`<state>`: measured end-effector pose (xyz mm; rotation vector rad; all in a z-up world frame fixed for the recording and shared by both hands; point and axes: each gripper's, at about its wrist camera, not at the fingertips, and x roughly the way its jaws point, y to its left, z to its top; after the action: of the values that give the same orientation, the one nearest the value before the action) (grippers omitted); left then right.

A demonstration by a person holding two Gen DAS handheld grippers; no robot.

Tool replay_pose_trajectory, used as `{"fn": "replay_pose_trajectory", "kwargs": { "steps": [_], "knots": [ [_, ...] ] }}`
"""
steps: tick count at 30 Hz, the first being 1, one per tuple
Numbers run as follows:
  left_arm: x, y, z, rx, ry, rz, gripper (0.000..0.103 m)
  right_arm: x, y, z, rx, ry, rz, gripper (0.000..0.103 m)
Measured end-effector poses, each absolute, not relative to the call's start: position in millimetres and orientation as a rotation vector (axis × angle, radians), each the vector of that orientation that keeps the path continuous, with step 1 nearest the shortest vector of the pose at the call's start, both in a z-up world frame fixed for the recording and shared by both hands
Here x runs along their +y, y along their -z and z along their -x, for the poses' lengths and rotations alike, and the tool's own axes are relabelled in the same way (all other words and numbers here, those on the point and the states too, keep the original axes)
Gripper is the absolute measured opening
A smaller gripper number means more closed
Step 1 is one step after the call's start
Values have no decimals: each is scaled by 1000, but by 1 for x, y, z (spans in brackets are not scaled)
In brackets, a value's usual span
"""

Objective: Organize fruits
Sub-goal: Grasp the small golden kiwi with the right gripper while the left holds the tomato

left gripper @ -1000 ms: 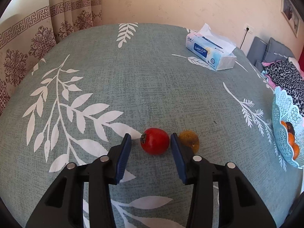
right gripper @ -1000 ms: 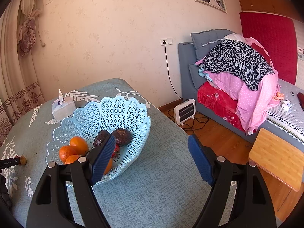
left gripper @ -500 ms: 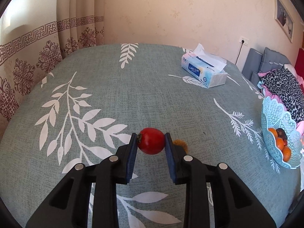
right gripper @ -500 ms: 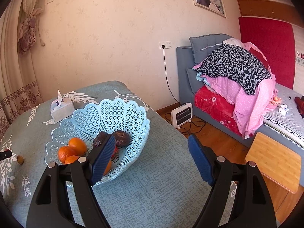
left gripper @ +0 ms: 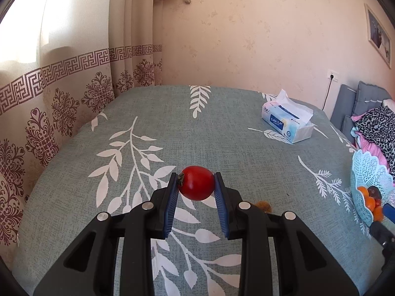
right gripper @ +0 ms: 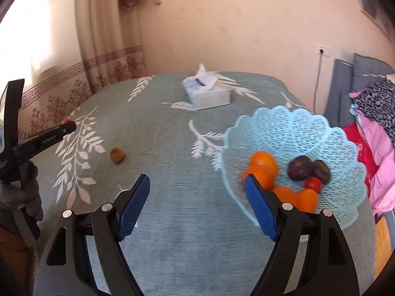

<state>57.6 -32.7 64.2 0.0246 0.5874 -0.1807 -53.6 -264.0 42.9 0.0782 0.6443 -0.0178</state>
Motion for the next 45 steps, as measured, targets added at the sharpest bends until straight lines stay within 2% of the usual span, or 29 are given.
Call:
{"fn": "replay_pose_trajectory", "kwargs": {
  "steps": [7,12,22,24,25,45],
  "knots": [
    [-21,-65,-60,593,172,16,29,-197,-29,-2,745,-162,24,76],
    [-15,-61,-65,622,147,45,29,-176,-19,-38,846,-263,-26,58],
    [-6,-59,-68,636,123,83,29,-152,-12,-90,892,-217,-1,43],
    [-7,-59,-68,639,126,82,29,-153,-6,-96,920,-190,-6,30],
    [-8,-59,-68,639,128,82,29,-154,-3,-96,926,-189,-13,27],
    [-25,-63,-53,611,185,45,29,-182,-44,-35,805,-121,-46,26]
  ]
}}
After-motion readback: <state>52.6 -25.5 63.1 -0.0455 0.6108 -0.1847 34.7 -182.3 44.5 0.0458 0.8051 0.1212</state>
